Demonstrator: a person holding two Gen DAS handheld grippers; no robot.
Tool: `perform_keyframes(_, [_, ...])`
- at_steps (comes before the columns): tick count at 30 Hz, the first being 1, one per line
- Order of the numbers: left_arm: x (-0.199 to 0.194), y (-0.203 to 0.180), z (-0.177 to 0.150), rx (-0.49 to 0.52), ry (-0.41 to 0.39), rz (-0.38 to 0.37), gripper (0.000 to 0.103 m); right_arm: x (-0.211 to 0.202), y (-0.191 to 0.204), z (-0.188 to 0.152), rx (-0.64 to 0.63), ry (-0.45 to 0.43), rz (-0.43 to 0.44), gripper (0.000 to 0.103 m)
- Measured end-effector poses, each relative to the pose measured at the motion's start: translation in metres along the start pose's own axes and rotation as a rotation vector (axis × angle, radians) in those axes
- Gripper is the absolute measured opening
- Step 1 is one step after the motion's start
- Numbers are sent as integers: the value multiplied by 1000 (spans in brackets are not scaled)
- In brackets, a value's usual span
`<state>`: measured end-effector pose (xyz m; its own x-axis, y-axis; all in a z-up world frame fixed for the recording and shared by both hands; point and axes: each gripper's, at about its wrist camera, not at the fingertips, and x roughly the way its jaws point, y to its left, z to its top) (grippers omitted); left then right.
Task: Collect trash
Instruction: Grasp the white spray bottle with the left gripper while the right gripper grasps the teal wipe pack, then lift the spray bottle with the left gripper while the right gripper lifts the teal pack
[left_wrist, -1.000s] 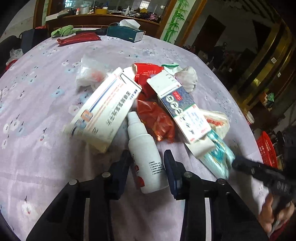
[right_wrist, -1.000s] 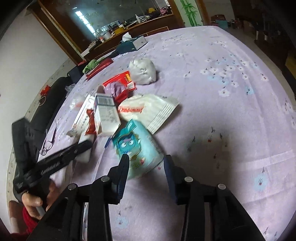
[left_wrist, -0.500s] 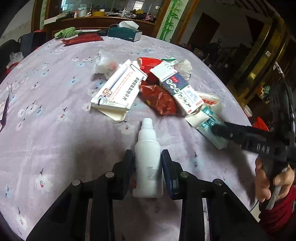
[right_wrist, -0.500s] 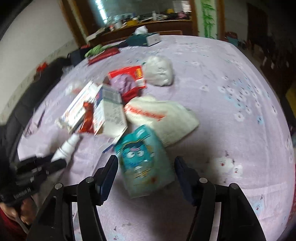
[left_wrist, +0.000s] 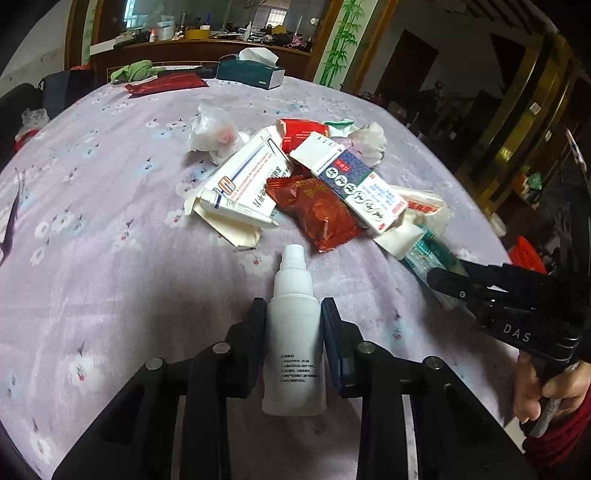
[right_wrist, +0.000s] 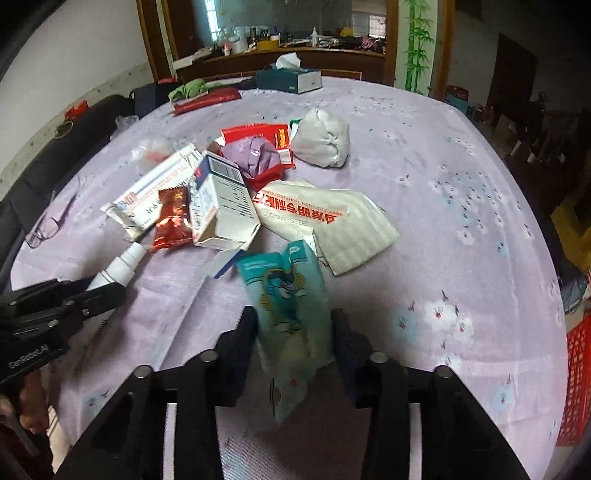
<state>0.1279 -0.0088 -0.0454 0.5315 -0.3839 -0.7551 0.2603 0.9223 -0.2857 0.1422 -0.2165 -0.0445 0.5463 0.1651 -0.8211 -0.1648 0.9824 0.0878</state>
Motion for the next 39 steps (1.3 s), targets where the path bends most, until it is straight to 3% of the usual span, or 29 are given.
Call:
perform_keyframes(9, [-29,-27,-9,42,-87,-48,29,-37,-10,-30,112,-66,57,35])
perform_keyframes(21, [-53,-89,-24,178,-240,59,29,-81,-15,-54,207,-207,-42,35])
perform_keyframes(39, [-72,-106,-37,235,-306,140,29,-114,-3,-63,202,-275,-39,36])
